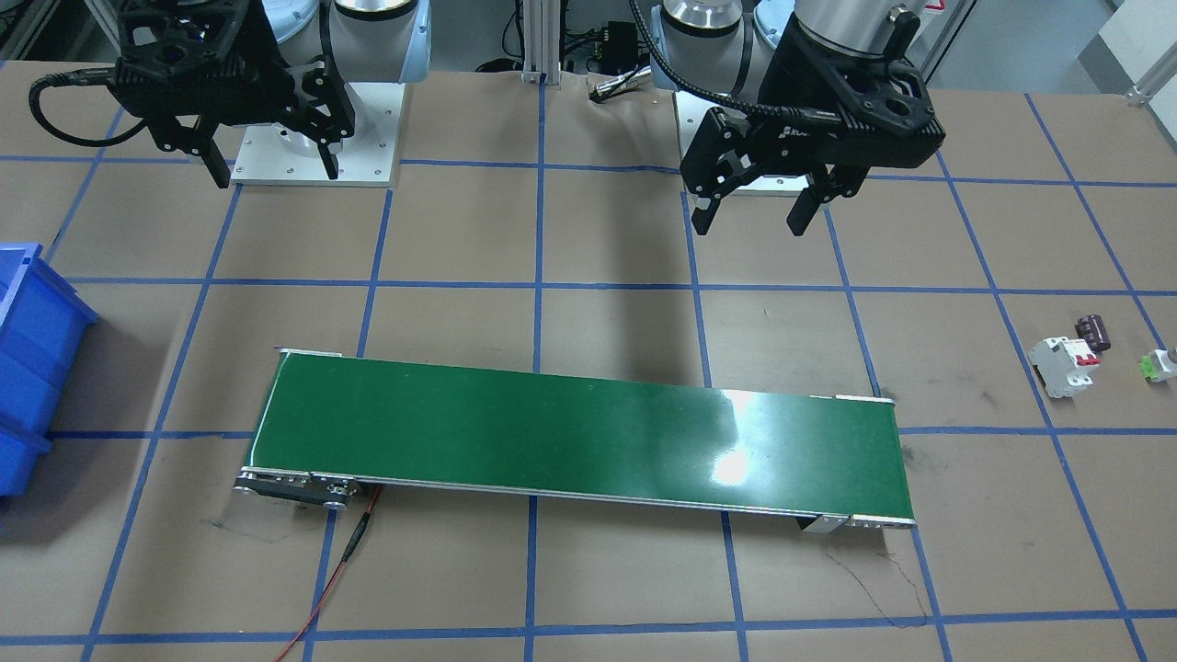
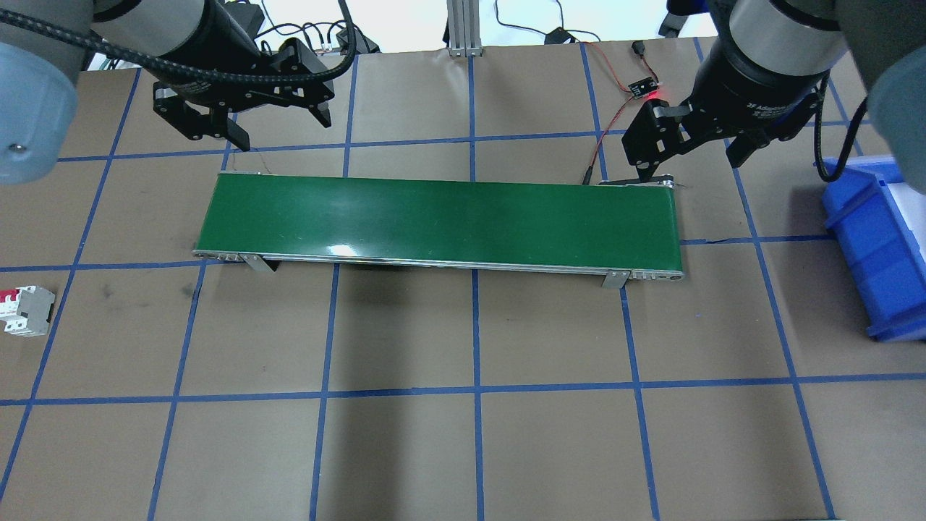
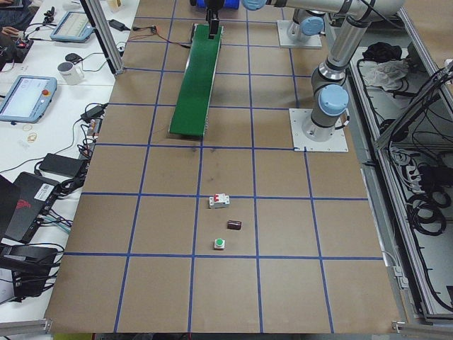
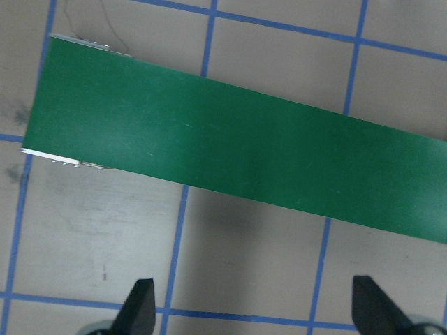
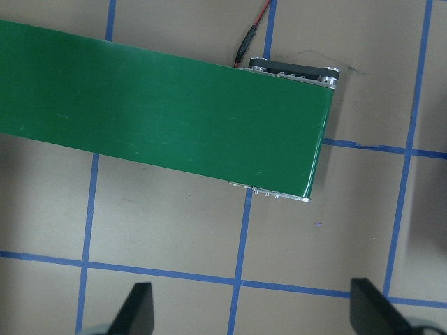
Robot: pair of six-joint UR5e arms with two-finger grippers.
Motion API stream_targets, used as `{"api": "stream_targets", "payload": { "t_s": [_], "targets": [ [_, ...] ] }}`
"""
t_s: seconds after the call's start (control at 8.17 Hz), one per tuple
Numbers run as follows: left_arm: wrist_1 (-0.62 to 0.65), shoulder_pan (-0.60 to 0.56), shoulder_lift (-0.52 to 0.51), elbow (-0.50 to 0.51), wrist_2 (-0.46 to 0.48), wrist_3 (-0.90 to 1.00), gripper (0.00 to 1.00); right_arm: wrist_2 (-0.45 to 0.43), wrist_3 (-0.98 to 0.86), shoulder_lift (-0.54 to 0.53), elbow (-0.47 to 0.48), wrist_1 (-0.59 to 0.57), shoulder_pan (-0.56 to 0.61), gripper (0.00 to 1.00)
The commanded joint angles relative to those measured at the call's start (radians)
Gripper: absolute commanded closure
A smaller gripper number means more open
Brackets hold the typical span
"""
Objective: Move capacitor from left to right
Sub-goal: 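Raise the left gripper and swing it outward past the conveyor end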
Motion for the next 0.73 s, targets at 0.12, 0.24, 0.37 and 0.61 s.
{"api": "stream_targets", "payload": {
  "t_s": [0.12, 0.24, 0.37, 0.61],
  "targets": [
    [-0.035, 0.01, 0.007, 0.003, 0.082, 0.059, 0.0, 0.001, 0.0, 0.0, 0.001, 0.0, 0.0, 0.0],
    [-0.054, 0.011, 0.012, 0.005, 0.135, 0.096, 0.0, 0.001, 0.0, 0.0, 0.001, 0.0, 0.0, 0.0],
    [-0.056, 0.016, 0.007, 0.002, 0.14, 0.097, 0.0, 0.001, 0.0, 0.0, 0.001, 0.0, 0.0, 0.0],
    [-0.103, 0.068, 0.007, -0.009, 0.215, 0.15, 0.0, 0.002, 0.0, 0.0, 0.0, 0.0, 0.0, 0.0]
  ]
}}
